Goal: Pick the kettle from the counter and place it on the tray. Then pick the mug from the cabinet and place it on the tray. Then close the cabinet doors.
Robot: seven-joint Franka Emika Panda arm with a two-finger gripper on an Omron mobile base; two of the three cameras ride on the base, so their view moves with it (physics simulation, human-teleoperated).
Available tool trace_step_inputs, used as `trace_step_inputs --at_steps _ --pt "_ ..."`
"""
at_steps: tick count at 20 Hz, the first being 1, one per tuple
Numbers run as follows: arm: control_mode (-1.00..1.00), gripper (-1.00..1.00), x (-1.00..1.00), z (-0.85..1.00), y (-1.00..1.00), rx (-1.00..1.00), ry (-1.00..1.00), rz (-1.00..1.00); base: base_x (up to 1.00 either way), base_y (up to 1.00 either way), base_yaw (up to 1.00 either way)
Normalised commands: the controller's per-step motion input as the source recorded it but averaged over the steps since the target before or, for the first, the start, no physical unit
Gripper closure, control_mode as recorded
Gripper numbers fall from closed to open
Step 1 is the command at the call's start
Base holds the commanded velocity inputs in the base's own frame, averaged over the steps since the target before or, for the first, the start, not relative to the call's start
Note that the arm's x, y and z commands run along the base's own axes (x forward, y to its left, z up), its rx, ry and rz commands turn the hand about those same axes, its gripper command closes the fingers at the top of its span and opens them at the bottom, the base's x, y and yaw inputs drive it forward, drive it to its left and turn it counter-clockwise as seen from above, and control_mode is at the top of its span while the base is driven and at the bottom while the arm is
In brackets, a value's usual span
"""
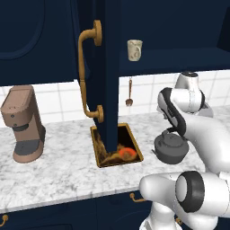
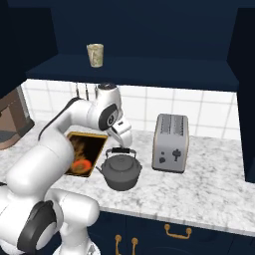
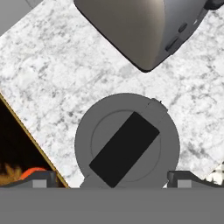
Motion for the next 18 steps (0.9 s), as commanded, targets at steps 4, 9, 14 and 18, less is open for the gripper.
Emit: trace_step_inputs --at_steps 4,9,14,18 --pt "-1.00 -1.00 0.02 -0.17 -0.14 0.00 0.00 -0.03 0.00 0.00 0.00" --pt "-1.00 -1.00 -0.07 -0.25 -0.01 0.00 -0.01 0.00 0.00 0.00 0.00" --pt "-1.00 -1.00 0.00 -0.24 0.00 0.00 0.00 0.00 0.00 0.00 0.00" --pt "-1.00 -1.00 0.00 -0.19 0.00 0.00 0.00 -0.01 0.00 0.00 0.00"
